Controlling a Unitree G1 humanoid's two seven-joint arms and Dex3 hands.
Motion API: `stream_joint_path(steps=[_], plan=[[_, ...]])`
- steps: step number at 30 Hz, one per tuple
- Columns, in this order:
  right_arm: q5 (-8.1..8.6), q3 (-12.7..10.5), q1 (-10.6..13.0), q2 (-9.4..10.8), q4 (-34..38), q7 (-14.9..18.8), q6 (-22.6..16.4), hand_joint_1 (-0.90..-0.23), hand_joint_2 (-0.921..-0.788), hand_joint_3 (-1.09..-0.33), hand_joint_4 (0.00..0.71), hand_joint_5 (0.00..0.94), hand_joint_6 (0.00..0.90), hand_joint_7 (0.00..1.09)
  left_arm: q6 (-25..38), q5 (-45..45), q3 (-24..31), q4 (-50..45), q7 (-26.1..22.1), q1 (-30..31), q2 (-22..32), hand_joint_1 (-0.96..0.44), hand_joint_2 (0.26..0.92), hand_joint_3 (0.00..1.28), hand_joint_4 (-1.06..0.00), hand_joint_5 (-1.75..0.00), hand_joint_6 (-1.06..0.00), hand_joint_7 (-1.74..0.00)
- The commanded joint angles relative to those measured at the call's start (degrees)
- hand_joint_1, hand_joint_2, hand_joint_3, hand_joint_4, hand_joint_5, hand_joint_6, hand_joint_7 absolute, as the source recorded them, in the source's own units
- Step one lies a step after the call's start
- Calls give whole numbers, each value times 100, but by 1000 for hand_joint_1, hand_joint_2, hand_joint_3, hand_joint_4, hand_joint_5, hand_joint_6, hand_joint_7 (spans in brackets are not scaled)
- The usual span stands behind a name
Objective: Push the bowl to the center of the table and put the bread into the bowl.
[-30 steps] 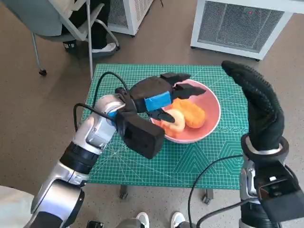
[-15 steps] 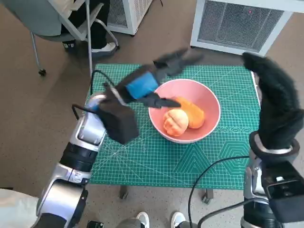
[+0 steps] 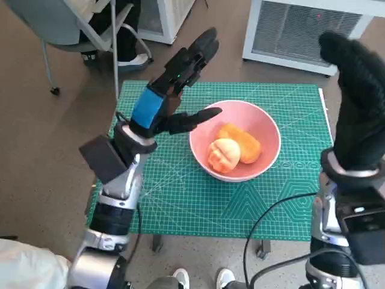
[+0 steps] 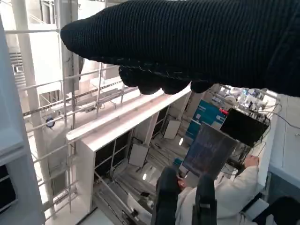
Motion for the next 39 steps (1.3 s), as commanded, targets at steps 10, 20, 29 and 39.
stream_joint_path(steps=[10,20,29,39], plan=[[158,144,-167,-46,22,122,228,-557,-921,-678,370,6,55,677,362,-213,132,-919,287,339,-119,-274,921,342,-253,-209,-4,-729],[183,176,-243,-101,146,198,225,-541,-921,-683,370,5,54,677,448,-52,111,-1328,541,544,-173,-302,921,353,-180,-349,1,-763],[210,215,-250,-91,165,240,257,-544,-921,-682,364,1,58,677,379,33,90,-1431,684,668,-251,-320,921,356,-113,-469,1,-767],[231,303,-223,-43,163,292,347,-551,-921,-663,378,8,61,676,252,-44,146,-1430,813,754,-411,-331,921,363,-58,-576,1,-760]])
